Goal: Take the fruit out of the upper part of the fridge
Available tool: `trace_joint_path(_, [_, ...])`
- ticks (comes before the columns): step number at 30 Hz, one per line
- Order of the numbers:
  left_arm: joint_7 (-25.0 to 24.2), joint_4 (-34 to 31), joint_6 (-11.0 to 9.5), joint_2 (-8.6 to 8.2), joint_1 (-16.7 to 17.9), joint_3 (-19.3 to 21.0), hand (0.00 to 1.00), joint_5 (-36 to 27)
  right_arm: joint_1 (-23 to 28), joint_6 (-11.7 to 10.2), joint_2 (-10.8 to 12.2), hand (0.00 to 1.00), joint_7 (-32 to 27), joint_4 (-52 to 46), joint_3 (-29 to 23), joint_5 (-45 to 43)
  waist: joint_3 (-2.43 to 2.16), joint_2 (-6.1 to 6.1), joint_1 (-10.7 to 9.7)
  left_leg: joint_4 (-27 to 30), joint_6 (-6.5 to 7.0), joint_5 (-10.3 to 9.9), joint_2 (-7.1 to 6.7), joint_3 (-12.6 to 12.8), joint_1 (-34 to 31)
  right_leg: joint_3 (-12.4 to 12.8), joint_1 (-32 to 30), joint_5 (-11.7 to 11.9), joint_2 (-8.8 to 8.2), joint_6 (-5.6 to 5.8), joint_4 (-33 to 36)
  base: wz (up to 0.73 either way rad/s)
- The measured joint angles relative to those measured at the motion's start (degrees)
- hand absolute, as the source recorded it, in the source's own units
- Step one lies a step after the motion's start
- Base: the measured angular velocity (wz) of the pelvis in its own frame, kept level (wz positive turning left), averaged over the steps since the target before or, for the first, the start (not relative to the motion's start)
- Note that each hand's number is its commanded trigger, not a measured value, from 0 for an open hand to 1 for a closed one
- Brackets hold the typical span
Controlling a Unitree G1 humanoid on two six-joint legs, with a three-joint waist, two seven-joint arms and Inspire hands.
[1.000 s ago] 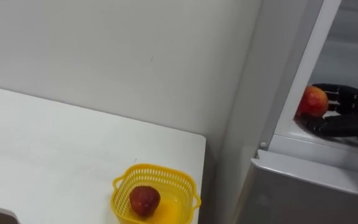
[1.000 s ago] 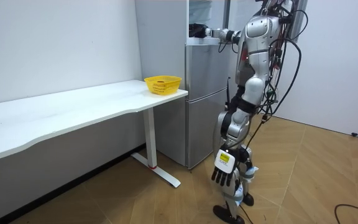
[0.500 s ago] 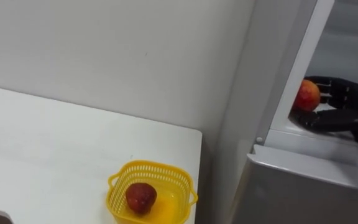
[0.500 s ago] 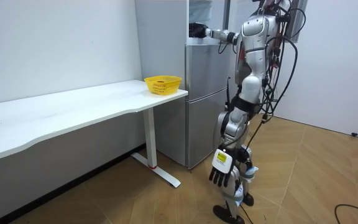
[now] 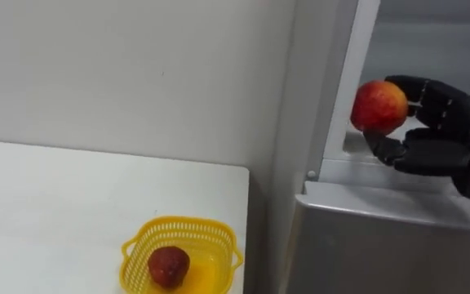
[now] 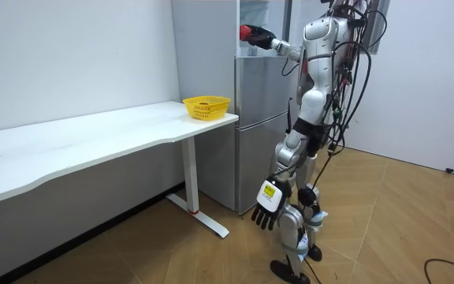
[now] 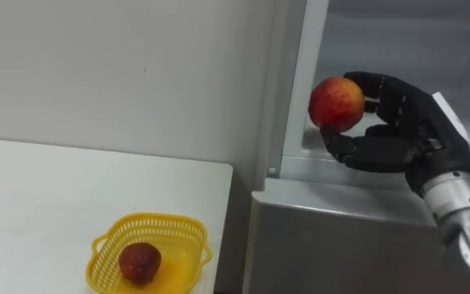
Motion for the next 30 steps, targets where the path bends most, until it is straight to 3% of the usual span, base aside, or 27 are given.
trace_joint_path(4, [1.20, 0.03, -0.76, 0.00, 0.02, -0.13, 0.00, -0.34, 4.62, -0.01, 0.22, 1.00, -1.92, -6.80, -0.01, -1.77, 0.26, 0.30, -1.37, -0.14, 0.06, -0.06, -0.19, 0.20, -0.69, 0.06, -0.71, -0.02, 0.13, 0.02, 0.04, 0.00])
trace_joint_path(11, [2.46, 0.28, -2.38, -0.39, 0.73, -0.14, 0.00, -0.39, 5.78, -1.38, 0.55, 1.00, -2.26, -13.15, -0.03, -7.80, 0.21, 0.76, -2.45, -0.08, 0.07, -0.05, -0.06, 0.97, -0.77, 0.54, -1.06, 0.01, 0.20, 0.01, 0.15, -0.05])
trace_joint_path(15, [2.64, 0.36, -3.07, -0.77, 0.71, -0.35, 0.00, -0.39, 5.77, -3.17, 3.07, 1.00, -0.22, -17.90, 0.08, -10.21, 0.13, 0.96, -2.37, -0.08, 0.06, -0.05, 0.11, 1.93, -0.77, 1.45, -1.51, 0.01, 0.27, -0.01, 0.35, -0.11])
trace_joint_path(19, [2.55, 0.96, -3.60, -0.85, 0.13, -0.41, 0.00, -0.17, 5.73, -4.78, 3.86, 1.00, 1.58, -18.62, 1.18, -11.74, 0.15, 0.85, -1.16, -0.20, 0.06, -0.05, 0.10, 1.94, -0.67, 1.65, -1.55, 0.02, 0.19, -0.01, 0.42, -0.02])
trace_joint_path(23, [1.73, 1.62, -3.57, -0.76, -0.69, -1.33, 0.00, -0.23, 5.35, -4.79, 4.03, 1.00, 4.52, -18.69, 3.04, -13.98, 0.22, 0.82, 0.48, -0.23, 0.06, -0.05, 0.58, 1.90, -1.03, 1.68, -2.30, 0.01, 0.15, -0.01, 1.07, 0.00])
trace_joint_path(26, [0.52, 2.52, -3.44, -0.84, -1.62, -1.57, 0.00, -0.38, 5.25, -4.70, 5.71, 1.00, 5.90, -20.43, 4.85, -16.60, 0.15, 0.61, 1.41, -0.04, 0.05, -0.06, 0.64, 1.80, -1.81, 1.57, -2.87, 0.08, 0.17, -0.12, 1.15, 0.03])
trace_joint_path(30, [0.24, 3.00, -3.19, -0.77, -2.50, -3.66, 0.00, -0.43, 4.30, -4.72, 6.35, 1.00, 8.58, -21.85, 10.20, -20.29, 0.05, 0.32, 2.76, 0.52, 0.02, -0.05, 0.63, 1.38, -2.73, 1.24, -3.31, 0.22, 0.21, -0.35, 1.02, 0.05])
